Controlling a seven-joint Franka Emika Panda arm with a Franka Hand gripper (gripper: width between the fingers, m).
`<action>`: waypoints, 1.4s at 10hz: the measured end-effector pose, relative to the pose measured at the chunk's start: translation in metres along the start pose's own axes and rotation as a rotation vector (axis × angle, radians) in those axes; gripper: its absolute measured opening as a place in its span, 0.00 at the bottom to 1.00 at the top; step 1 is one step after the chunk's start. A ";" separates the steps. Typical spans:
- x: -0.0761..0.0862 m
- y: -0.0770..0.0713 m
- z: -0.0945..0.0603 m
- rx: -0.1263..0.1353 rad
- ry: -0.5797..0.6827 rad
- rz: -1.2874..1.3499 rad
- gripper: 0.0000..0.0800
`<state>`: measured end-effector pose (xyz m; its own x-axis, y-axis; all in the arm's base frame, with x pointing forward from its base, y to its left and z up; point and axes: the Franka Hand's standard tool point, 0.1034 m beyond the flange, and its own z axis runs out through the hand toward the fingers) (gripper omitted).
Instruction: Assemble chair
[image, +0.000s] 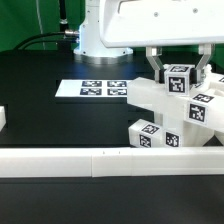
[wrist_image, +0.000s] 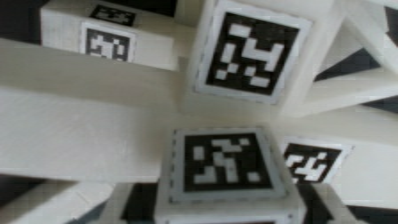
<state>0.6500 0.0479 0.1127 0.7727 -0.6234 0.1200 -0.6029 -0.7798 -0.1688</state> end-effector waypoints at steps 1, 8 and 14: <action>-0.004 -0.002 0.000 0.004 -0.004 0.127 0.36; -0.017 -0.007 0.001 -0.001 -0.034 0.830 0.36; -0.019 -0.008 0.002 0.000 -0.073 1.014 0.46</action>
Offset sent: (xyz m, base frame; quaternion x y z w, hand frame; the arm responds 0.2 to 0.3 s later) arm -0.0127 0.0081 -0.0048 -0.0273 -0.0027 0.3033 0.9525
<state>0.6410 0.0659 0.1097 -0.0923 -0.9859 -0.1395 -0.9809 0.1142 -0.1578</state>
